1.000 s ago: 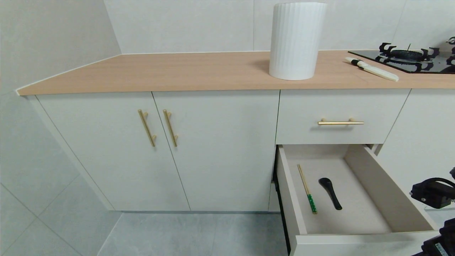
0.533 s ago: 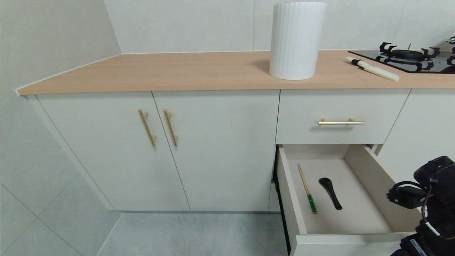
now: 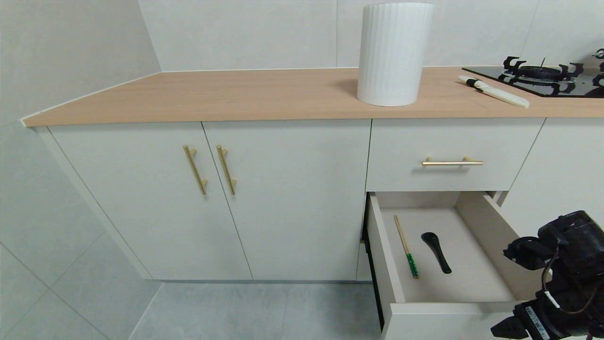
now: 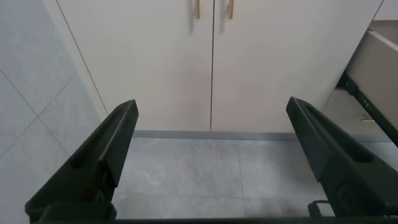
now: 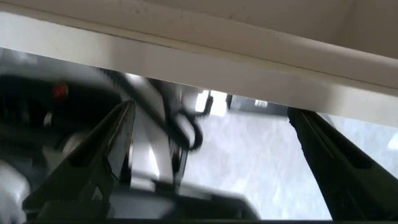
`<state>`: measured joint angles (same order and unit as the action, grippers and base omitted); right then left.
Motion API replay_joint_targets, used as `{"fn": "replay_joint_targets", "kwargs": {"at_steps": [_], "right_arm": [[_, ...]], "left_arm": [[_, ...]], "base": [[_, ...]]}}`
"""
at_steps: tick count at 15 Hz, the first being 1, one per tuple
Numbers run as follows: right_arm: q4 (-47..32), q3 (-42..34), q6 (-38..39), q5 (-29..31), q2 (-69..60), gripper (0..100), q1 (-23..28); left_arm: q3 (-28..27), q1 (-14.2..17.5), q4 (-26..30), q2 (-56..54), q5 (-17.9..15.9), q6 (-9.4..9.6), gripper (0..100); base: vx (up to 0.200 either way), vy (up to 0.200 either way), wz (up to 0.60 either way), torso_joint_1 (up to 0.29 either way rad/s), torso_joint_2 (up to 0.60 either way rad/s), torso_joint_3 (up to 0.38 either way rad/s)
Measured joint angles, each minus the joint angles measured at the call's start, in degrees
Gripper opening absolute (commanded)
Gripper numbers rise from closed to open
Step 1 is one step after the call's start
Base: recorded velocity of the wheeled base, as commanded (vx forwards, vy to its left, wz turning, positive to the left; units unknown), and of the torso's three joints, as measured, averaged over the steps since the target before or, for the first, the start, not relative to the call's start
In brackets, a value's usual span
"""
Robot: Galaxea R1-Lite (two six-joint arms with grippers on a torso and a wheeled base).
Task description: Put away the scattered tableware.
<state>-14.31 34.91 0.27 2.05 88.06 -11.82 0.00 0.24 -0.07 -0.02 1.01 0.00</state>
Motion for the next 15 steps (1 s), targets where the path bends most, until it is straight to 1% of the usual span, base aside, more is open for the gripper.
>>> {"fn": "replay_joint_targets", "kwargs": {"at_steps": [2,5,7,11,12,15], "right_arm": [[4.85,-0.94,2.13,0.52,0.5,100,-0.1],[8.74,-1.27,5.78,2.77,1.76,100,-0.93],[12.65,-1.32,8.2,3.89,3.04,100,-1.48],[19.35,-1.1,8.98,5.39,6.86,100,-1.71],[21.77,-1.1,8.98,5.75,7.94,100,-1.68],[32.76,-0.9,8.81,6.13,12.35,100,-1.68]], "left_arm": [[0.0,0.0,0.0,0.0,0.02,0.0,100],[0.0,0.0,0.02,0.0,0.02,-0.02,100],[0.0,-0.02,0.0,0.0,0.02,0.0,100],[0.0,0.0,0.0,0.0,0.02,0.0,100],[0.0,0.0,0.0,0.0,0.0,0.0,100],[0.0,0.0,0.0,0.0,0.02,0.0,100]], "base": [[0.0,0.0,0.0,0.0,0.0,0.0],[0.0,0.0,0.0,0.0,0.0,0.0],[0.0,0.0,0.0,0.0,0.0,0.0],[0.0,0.0,0.0,0.0,0.0,0.0],[0.0,0.0,0.0,0.0,0.0,0.0],[0.0,0.0,0.0,0.0,0.0,0.0]]}}
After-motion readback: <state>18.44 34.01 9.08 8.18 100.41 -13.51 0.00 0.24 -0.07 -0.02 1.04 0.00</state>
